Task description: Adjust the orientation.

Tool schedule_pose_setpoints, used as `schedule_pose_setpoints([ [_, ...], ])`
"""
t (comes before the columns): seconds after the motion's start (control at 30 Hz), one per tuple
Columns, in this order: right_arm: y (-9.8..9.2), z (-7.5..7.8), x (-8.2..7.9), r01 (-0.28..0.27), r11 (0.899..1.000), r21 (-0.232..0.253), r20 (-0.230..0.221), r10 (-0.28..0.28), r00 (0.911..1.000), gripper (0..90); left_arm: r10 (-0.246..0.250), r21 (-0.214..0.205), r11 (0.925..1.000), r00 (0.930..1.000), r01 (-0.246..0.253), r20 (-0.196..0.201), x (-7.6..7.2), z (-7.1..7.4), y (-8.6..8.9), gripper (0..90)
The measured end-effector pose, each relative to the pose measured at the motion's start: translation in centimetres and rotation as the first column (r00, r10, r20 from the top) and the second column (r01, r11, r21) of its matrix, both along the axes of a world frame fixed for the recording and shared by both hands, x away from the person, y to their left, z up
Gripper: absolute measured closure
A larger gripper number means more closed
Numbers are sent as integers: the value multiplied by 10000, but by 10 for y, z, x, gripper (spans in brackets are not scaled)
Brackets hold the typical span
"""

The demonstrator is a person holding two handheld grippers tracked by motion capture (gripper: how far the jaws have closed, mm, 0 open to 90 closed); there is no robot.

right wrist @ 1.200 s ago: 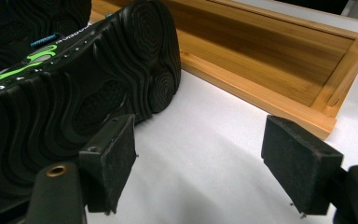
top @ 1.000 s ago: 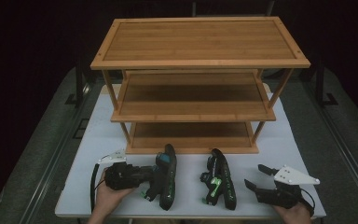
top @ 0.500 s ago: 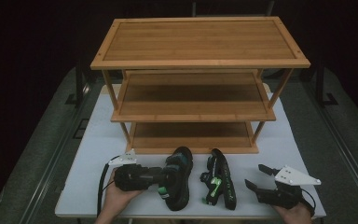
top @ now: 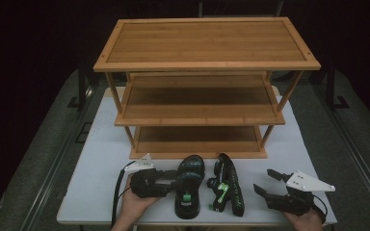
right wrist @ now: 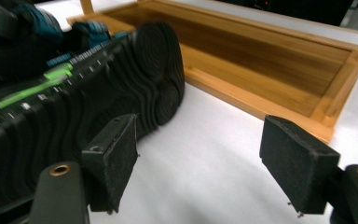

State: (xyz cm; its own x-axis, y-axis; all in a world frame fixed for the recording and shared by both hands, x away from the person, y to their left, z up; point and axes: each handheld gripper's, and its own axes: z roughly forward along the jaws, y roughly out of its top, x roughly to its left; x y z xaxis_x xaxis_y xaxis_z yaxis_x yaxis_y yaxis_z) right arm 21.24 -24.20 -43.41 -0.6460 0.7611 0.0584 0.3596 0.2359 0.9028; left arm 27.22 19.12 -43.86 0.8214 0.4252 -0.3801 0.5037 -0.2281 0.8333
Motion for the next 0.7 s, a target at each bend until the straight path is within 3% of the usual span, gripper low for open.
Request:
schedule_pose_setpoints([
  [0.03,0,0,0,0,10000,0,0,0,10000,271,-17,-45,10000,10000,17,1,-1,0,-1,428],
  [0.07,1,3,-1,-98,9995,307,88,95,9999,325,-6,-36,10000,10000,7,44,-1,0,-1,428],
  [0.17,4,6,-2,-176,9988,462,253,165,9995,330,26,8,10000,9999,-26,103,-3,1,-3,429],
  [0.3,14,12,-4,-552,9968,578,499,523,9974,435,-31,27,10000,9999,30,98,-4,1,-5,437],
  [0.5,34,23,-7,-976,9940,498,717,939,9930,713,-36,42,10000,9999,36,102,-4,1,-5,439],
  [0.7,49,32,-9,-1382,9875,754,780,1323,9881,872,-97,111,9999,9998,96,168,-5,1,-6,437],
])
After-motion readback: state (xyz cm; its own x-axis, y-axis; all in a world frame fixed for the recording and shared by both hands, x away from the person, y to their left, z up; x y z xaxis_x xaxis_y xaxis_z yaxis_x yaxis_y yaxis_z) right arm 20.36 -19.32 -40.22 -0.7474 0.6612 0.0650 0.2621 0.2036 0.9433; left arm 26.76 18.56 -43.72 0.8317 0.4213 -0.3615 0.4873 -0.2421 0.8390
